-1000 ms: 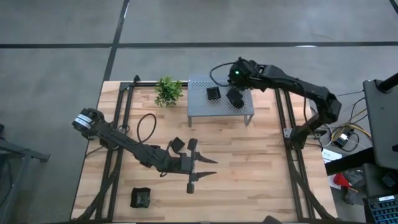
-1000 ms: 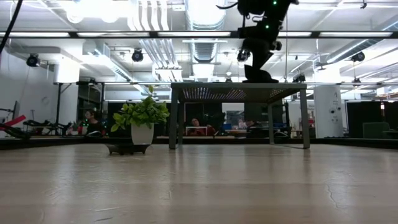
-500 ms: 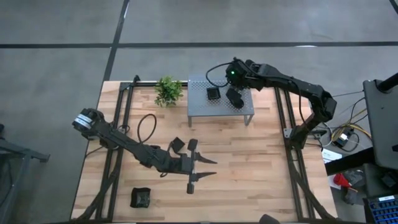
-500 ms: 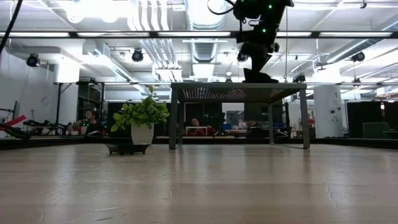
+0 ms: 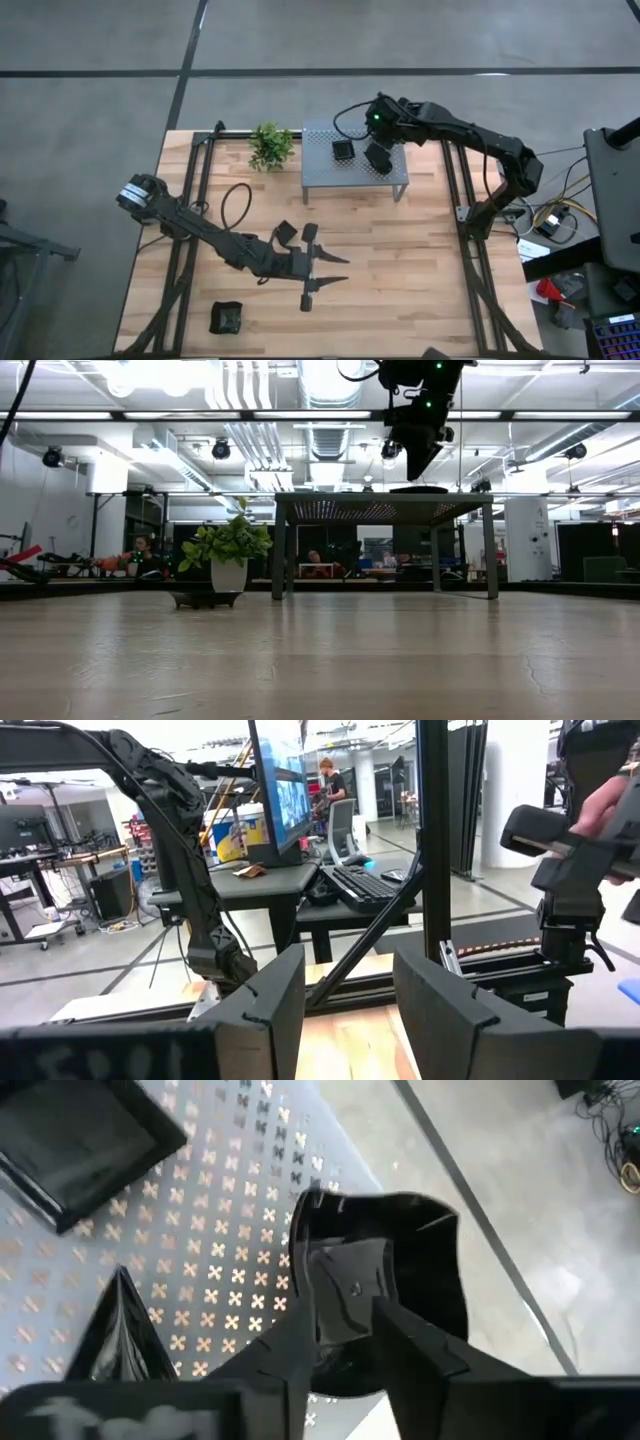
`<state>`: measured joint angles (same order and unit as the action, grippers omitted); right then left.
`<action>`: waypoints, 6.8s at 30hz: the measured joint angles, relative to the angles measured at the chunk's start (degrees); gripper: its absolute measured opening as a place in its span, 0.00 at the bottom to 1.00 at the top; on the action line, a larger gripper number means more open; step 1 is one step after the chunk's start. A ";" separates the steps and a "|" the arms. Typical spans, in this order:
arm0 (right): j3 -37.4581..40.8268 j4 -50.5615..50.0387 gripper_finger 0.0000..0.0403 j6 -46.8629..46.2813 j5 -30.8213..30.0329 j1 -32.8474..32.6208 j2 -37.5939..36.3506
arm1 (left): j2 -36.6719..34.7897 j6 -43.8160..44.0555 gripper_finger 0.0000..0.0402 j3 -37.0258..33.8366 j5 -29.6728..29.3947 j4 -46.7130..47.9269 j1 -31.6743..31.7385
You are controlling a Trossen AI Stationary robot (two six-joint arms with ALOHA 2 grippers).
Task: Pick & Place Mini shaped plates
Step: Stack the distorted square plate on top of the other distorted square plate on the shelf
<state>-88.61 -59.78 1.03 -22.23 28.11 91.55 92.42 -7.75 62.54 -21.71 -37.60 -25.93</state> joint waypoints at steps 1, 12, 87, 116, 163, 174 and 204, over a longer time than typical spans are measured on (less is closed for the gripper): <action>-0.33 -0.09 0.27 -0.52 0.08 -0.08 -0.15 | 0.00 0.01 0.37 0.00 0.00 0.02 0.00; -0.20 0.99 0.37 -3.69 7.31 -4.45 -4.52 | 0.01 5.06 0.37 0.00 -0.33 7.25 0.02; 22.41 31.56 0.27 -9.63 10.72 -38.61 -10.91 | 2.80 84.23 0.18 0.04 20.25 76.98 -34.07; 22.95 31.90 0.22 -9.44 10.70 -38.61 -10.86 | 2.80 81.84 0.18 -2.22 20.28 77.60 -32.57; 26.99 61.16 0.38 11.00 33.28 -48.06 -1.13 | 0.11 24.00 0.00 14.08 5.73 65.06 -9.65; 25.09 65.54 0.41 11.41 33.69 -47.84 2.38 | 0.15 20.06 0.00 14.05 4.04 64.95 -9.53; 22.37 61.43 0.27 4.51 34.88 -45.28 3.23 | -0.22 -3.34 0.00 18.08 -11.35 73.73 -8.39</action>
<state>-66.24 1.64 5.54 12.64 -17.17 94.78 92.20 -11.09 80.62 -33.06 36.13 -34.33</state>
